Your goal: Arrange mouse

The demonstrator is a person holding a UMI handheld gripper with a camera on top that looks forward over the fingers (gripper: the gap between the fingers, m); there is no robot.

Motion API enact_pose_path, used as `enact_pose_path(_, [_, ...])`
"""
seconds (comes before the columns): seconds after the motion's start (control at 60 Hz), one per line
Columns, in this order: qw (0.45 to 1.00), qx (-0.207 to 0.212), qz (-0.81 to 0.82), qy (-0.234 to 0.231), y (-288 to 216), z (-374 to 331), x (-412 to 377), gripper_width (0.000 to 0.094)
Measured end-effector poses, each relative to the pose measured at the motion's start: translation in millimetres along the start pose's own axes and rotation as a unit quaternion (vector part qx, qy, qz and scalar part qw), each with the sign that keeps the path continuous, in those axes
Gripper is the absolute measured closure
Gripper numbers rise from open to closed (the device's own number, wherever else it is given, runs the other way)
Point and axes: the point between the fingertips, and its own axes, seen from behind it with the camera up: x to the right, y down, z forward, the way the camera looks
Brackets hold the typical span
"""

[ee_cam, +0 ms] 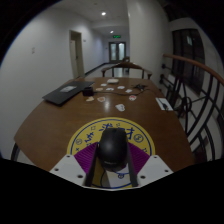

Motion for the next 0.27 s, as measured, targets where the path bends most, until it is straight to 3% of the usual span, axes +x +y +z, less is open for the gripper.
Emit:
enact_pose_path(0.083, [0.999, -0.024, -0.013, -0.036, 4, -15, -6, 0.0167])
enact_pose_path(0.133, [0.998, -0.013, -0.034, -0.041, 2, -28, -3, 0.0095])
enact_pose_path(0.267, [0.997, -0.005, -0.068, -0.046, 7, -76, 20, 0.0082])
